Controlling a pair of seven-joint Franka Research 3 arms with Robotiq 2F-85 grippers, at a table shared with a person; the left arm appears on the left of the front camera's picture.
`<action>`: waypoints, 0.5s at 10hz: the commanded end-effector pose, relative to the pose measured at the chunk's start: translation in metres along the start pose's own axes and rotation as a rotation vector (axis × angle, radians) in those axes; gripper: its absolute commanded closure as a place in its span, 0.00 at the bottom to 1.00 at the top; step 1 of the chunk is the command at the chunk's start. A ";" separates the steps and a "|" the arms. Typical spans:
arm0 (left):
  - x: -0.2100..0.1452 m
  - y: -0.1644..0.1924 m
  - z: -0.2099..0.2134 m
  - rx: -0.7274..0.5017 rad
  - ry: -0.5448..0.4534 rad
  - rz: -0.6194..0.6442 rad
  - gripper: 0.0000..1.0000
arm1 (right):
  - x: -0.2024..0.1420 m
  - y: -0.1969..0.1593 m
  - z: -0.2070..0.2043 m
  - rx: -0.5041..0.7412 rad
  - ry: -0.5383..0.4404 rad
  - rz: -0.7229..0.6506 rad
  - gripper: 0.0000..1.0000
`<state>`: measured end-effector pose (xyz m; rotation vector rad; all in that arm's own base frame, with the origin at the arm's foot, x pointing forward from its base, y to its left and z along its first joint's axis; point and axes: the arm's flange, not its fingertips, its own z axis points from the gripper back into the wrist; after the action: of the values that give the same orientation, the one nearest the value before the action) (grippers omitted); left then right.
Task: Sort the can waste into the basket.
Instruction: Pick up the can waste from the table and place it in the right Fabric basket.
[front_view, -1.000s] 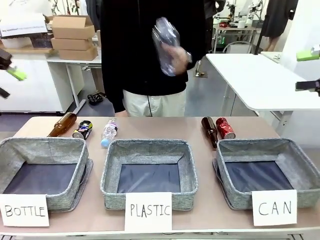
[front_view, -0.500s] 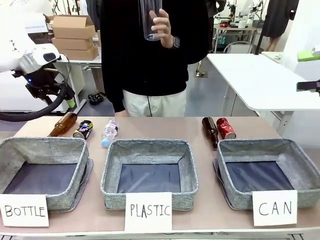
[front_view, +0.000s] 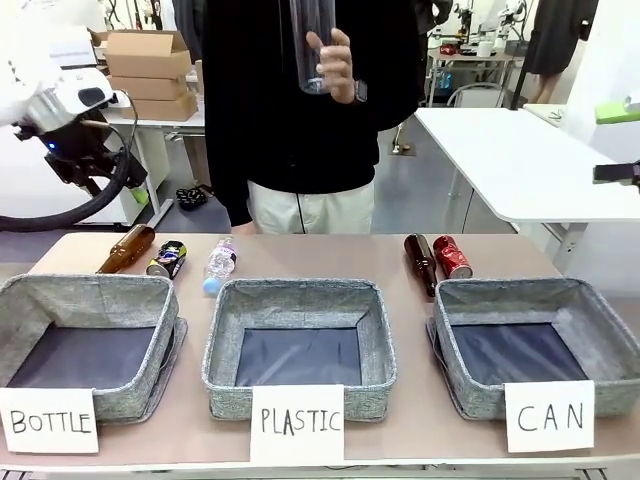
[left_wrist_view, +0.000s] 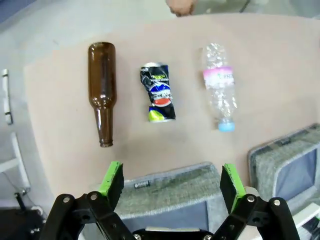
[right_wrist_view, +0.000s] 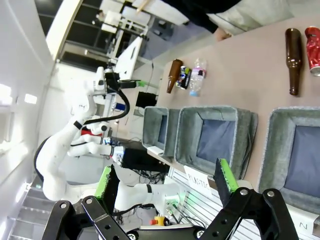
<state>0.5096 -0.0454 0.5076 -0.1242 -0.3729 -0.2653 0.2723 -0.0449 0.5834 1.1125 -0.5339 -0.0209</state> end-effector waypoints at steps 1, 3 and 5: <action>0.014 -0.007 -0.057 0.123 -0.052 0.047 0.00 | 0.005 0.002 -0.001 0.020 -0.007 0.025 0.00; 0.017 -0.014 -0.116 0.159 -0.001 0.037 0.00 | 0.005 0.002 -0.001 0.020 -0.007 0.025 0.00; 0.019 -0.018 -0.150 0.183 0.036 0.020 0.00 | 0.005 0.002 -0.001 0.020 -0.007 0.025 0.00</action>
<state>0.5643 -0.0832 0.3689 0.0227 -0.3682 -0.2290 0.2725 -0.0456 0.5830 1.1106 -0.5336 -0.0218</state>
